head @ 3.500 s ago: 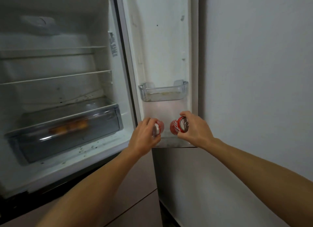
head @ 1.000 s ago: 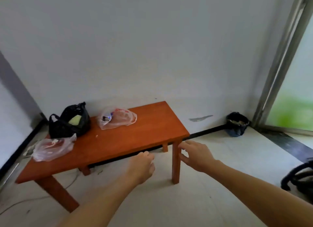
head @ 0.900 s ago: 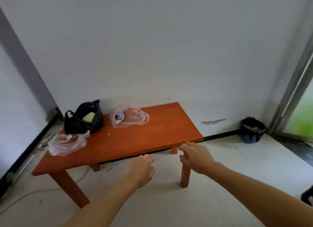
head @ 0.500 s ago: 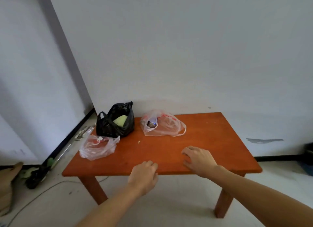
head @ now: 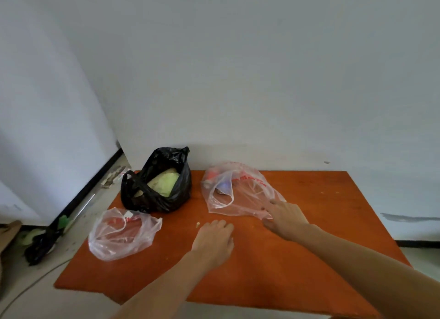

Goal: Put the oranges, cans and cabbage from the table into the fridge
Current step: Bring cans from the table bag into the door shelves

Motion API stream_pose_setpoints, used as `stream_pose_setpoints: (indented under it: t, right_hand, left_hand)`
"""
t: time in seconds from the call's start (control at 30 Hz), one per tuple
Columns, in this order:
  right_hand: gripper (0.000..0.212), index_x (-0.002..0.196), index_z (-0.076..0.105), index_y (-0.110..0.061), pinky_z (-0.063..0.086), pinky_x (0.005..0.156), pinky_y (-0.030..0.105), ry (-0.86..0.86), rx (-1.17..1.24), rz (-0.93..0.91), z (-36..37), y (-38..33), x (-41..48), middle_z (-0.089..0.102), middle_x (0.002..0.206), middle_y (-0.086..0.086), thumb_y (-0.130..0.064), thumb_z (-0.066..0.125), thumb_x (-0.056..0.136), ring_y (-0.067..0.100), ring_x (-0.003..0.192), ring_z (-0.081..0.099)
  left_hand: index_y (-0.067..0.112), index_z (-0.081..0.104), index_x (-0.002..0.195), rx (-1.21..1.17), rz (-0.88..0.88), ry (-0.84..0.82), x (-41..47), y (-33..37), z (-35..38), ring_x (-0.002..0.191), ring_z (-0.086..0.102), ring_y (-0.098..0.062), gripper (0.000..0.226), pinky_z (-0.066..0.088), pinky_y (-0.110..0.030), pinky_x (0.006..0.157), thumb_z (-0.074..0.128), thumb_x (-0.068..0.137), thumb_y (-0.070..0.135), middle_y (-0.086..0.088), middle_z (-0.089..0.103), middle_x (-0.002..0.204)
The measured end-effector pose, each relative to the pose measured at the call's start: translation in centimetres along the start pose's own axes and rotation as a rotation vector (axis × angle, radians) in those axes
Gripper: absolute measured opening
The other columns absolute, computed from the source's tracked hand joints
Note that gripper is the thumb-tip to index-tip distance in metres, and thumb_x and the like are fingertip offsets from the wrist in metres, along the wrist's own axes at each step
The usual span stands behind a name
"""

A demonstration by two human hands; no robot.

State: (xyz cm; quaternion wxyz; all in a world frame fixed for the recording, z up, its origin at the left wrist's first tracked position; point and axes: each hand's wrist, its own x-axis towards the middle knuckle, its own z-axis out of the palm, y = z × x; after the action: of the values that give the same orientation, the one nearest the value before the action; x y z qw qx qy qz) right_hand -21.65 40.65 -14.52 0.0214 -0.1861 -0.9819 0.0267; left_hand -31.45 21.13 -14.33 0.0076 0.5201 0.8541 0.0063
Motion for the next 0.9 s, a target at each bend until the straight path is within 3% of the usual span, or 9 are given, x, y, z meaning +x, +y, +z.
stream_pose_setpoints:
  t: [0.1,0.3,0.4,0.5,0.57,0.63,0.73,0.83,0.9]
  right_hand:
    - [0.047,0.137,0.044,-0.029,0.05,0.079,0.033,-0.008,-0.015,0.018,1.7,1.0,5.0,0.052,0.134,-0.004,-0.041,0.051,0.092,0.023,0.114,0.056]
    - [0.044,0.139,0.043,-0.03,0.054,0.071,0.03,-0.093,-0.01,0.141,5.2,3.3,15.2,0.06,0.12,-0.004,-0.035,0.045,0.095,0.017,0.096,0.063]
    - [0.037,0.132,0.049,-0.027,0.053,0.067,0.027,-0.13,0.014,0.151,7.0,3.6,20.2,0.062,0.119,-0.003,-0.032,0.041,0.096,0.015,0.093,0.063]
    - [0.037,0.133,0.051,-0.028,0.052,0.087,0.033,-0.163,0.06,0.141,8.6,3.0,24.8,0.058,0.131,-0.003,-0.035,0.038,0.098,0.018,0.108,0.061]
    - [0.037,0.129,0.055,-0.026,0.048,0.094,0.036,-0.234,0.079,0.136,9.6,2.3,27.6,0.059,0.131,0.001,-0.034,0.041,0.096,0.021,0.114,0.058]
    - [0.034,0.123,0.059,-0.022,0.046,0.09,0.037,-0.29,0.097,0.146,10.3,1.8,30.8,0.061,0.125,0.005,-0.032,0.044,0.094,0.026,0.113,0.058]
    - [0.025,0.112,0.062,-0.02,0.044,0.088,0.036,-0.318,0.165,0.173,11.0,1.7,35.5,0.063,0.119,0.006,-0.033,0.051,0.093,0.027,0.111,0.058]
    - [0.019,0.095,0.062,-0.019,0.049,0.083,0.038,-0.372,0.214,0.19,12.3,1.7,39.1,0.066,0.109,0.006,-0.033,0.051,0.093,0.024,0.097,0.059]
    - [0.024,0.099,0.063,-0.022,0.054,0.077,0.037,-0.396,0.248,0.218,13.5,1.8,40.7,0.067,0.104,0.002,-0.04,0.049,0.092,0.02,0.087,0.062]
  left_hand:
    - [0.014,0.051,0.122,0.03,0.083,-0.05,5.0,-2.0,1.5,0.115,0.05,-0.021,0.03,0.04,-0.036,0.099,0.039,0.098,0.028,-0.006,0.055,0.124]
    - [0.013,0.043,0.135,0.16,0.323,-0.193,15.9,-7.8,5.0,0.128,0.043,-0.028,0.038,0.029,-0.045,0.111,0.043,0.098,0.021,-0.012,0.049,0.136]
    - [0.013,0.059,0.119,0.298,0.519,-0.206,21.1,-10.6,7.6,0.121,0.049,-0.033,0.029,0.022,-0.058,0.111,0.051,0.092,0.021,-0.012,0.06,0.121]
    - [0.017,0.068,0.104,0.443,0.651,-0.278,24.7,-12.6,9.9,0.114,0.052,-0.034,0.022,0.014,-0.067,0.109,0.054,0.089,0.026,-0.008,0.068,0.103]
    - [0.016,0.066,0.105,0.409,0.64,-0.284,26.5,-14.5,10.9,0.112,0.053,-0.035,0.025,0.019,-0.062,0.108,0.048,0.092,0.027,-0.01,0.069,0.102]
    - [0.012,0.061,0.111,0.353,0.577,-0.235,28.7,-17.2,11.8,0.105,0.057,-0.034,0.029,0.029,-0.054,0.107,0.043,0.092,0.023,-0.014,0.069,0.104]
    - [0.007,0.05,0.126,0.308,0.36,-0.219,31.6,-21.4,12.4,0.116,0.051,-0.035,0.035,0.032,-0.048,0.104,0.042,0.095,0.02,-0.019,0.058,0.126]
    - [0.006,0.036,0.139,0.201,0.164,-0.225,33.4,-24.3,12.7,0.123,0.046,-0.034,0.046,0.034,-0.046,0.103,0.042,0.097,0.024,-0.019,0.046,0.138]
    - [0.009,0.039,0.135,0.105,0.046,-0.267,34.9,-25.9,13.8,0.116,0.051,-0.032,0.045,0.041,-0.046,0.094,0.041,0.097,0.032,-0.016,0.05,0.131]
